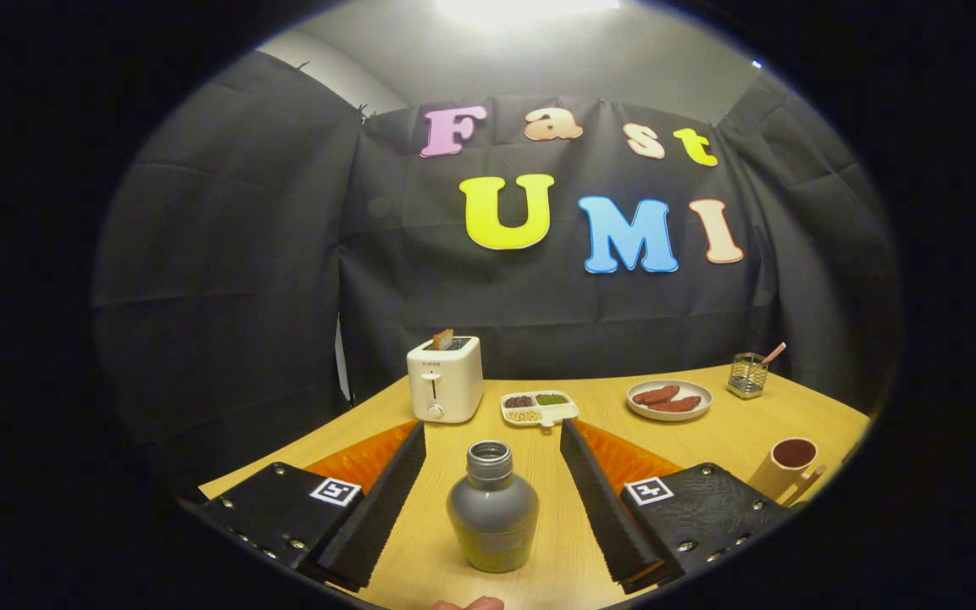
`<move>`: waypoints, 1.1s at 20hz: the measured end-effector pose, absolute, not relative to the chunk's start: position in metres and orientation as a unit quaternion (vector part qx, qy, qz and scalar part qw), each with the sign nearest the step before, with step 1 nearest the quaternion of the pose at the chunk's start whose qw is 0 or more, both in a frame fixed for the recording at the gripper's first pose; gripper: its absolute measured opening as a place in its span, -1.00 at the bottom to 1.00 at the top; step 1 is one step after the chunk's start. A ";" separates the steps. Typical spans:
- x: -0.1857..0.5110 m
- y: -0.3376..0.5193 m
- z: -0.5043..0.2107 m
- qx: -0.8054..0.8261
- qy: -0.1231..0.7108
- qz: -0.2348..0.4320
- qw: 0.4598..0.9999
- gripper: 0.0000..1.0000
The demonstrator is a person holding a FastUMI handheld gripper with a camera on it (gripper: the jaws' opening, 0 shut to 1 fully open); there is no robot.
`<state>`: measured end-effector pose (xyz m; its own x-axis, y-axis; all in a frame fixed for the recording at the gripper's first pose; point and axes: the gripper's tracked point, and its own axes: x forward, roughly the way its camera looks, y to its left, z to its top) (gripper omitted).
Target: Take the bottle from table, then pour the juice into the cup, finally place the bottle on the coaster
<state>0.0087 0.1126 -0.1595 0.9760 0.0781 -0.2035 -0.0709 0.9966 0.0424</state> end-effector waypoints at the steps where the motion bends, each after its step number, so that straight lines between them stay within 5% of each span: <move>1: 0.009 0.114 -0.169 0.017 0.113 0.036 0.993 0.95; 22: 0.002 0.109 -0.287 0.034 0.249 0.009 0.968 0.96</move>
